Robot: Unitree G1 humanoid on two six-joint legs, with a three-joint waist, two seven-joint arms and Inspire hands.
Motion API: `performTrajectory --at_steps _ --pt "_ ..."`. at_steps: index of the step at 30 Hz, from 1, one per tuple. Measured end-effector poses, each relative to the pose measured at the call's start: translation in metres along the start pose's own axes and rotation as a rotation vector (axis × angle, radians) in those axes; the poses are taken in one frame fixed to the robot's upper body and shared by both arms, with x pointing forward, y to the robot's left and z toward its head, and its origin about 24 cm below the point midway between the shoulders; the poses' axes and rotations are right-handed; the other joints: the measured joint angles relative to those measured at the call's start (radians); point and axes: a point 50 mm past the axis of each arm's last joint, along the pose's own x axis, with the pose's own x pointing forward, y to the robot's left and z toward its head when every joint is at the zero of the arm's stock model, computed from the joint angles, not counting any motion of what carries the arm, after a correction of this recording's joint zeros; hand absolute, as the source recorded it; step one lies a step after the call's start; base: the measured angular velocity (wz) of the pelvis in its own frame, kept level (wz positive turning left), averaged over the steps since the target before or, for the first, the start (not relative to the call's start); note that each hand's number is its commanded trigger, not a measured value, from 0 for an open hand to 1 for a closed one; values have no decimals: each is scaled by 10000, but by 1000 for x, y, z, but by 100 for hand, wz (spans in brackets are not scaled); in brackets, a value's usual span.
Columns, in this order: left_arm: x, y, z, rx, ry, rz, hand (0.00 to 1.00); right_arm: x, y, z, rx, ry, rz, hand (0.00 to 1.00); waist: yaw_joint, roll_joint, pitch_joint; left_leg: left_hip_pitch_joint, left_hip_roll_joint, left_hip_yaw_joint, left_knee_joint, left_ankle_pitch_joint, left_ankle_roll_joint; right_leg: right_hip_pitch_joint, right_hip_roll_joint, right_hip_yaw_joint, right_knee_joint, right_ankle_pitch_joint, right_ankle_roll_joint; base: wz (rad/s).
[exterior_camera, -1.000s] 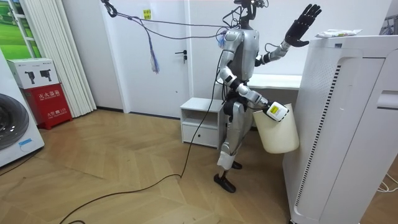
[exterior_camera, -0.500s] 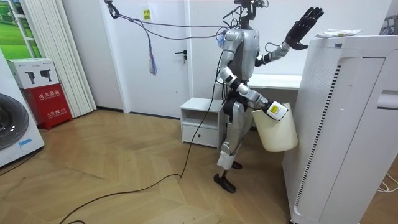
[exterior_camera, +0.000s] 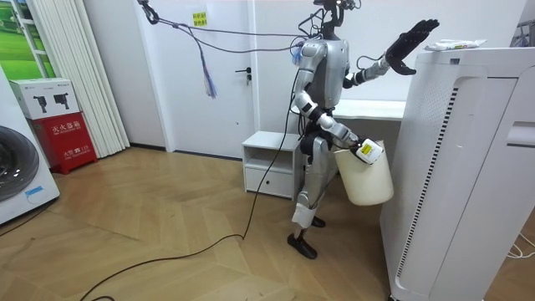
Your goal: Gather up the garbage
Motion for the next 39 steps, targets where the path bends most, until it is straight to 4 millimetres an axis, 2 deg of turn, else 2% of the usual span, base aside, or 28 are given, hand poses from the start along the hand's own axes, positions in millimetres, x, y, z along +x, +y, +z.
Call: performTrajectory --at_steps 12,17,25,39 --pt "0 1 -4 205 273 -142 0 -3 -7 -1 -95 171 -345 100 130 18 -5 126 -8 -3 -63 0 0 24 35 181 25 6 9 -4" --pt "7 14 -15 846 330 359 0 -3 -11 7 -247 -161 -677 100 174 74 0 126 4 39 -63 0 -1 15 41 194 30 6 9 0" --pt "15 28 -20 1495 82 1022 0 -7 -6 0 -87 46 -701 100 315 79 0 141 6 224 -103 1 -1 5 39 222 1 9 14 -1" --pt "16 31 -29 1873 759 963 0 -8 -2 -4 105 280 -683 100 375 73 -1 139 19 210 -122 1 -1 13 14 170 14 10 17 0"
